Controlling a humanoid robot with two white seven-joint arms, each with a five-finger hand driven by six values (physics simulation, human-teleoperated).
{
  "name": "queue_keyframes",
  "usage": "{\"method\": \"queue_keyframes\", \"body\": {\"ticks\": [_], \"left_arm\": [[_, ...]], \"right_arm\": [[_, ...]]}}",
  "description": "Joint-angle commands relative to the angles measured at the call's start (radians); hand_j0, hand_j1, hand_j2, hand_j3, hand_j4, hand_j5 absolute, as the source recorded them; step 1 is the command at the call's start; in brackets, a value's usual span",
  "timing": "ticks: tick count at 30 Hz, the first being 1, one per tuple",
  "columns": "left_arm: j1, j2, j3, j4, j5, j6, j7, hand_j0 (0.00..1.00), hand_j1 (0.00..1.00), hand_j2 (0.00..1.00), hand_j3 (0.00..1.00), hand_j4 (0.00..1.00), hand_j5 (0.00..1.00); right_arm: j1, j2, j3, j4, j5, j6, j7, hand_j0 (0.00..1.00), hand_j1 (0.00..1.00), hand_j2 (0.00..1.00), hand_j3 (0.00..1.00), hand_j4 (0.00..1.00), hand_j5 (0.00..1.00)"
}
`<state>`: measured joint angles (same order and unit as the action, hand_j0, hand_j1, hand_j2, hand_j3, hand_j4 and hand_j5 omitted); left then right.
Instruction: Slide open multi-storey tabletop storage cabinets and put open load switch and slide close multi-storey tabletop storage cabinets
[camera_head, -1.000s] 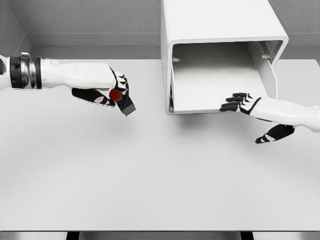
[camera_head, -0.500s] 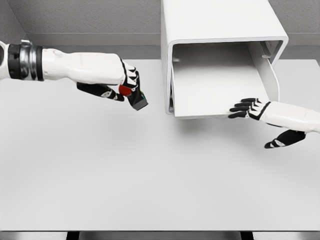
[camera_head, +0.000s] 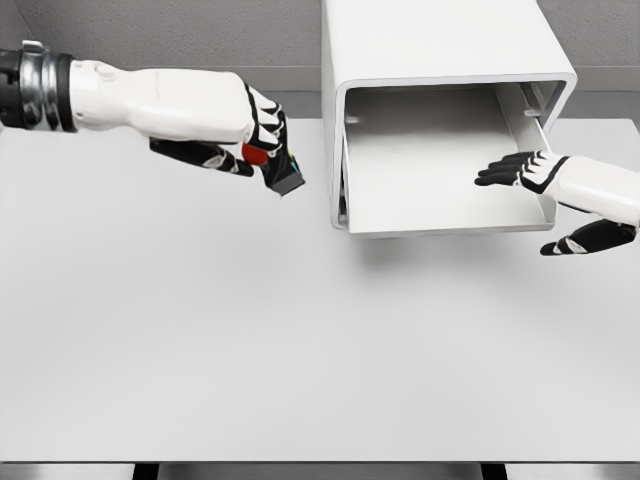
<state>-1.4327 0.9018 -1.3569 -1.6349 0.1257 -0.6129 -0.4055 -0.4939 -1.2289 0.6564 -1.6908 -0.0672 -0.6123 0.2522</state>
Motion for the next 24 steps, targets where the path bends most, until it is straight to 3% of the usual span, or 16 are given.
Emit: {"method": "queue_keyframes", "body": {"ticks": [1,24], "left_arm": [[0.000,-0.011,0.002,0.001,0.008,0.002,0.001,0.42,0.42,0.42,0.42,0.42,0.42],[-0.057,-0.167,0.001,0.090,0.012,0.002,0.002,0.41,0.41,0.41,0.41,0.41,0.41]], "right_arm": [[0.000,0.002,-0.003,-0.001,-0.008,0.001,-0.001,1.00,1.00,1.00,1.00,1.00,1.00],[0.009,-0.003,-0.004,-0.001,-0.008,0.001,0.001,1.00,1.00,1.00,1.00,1.00,1.00]]}}
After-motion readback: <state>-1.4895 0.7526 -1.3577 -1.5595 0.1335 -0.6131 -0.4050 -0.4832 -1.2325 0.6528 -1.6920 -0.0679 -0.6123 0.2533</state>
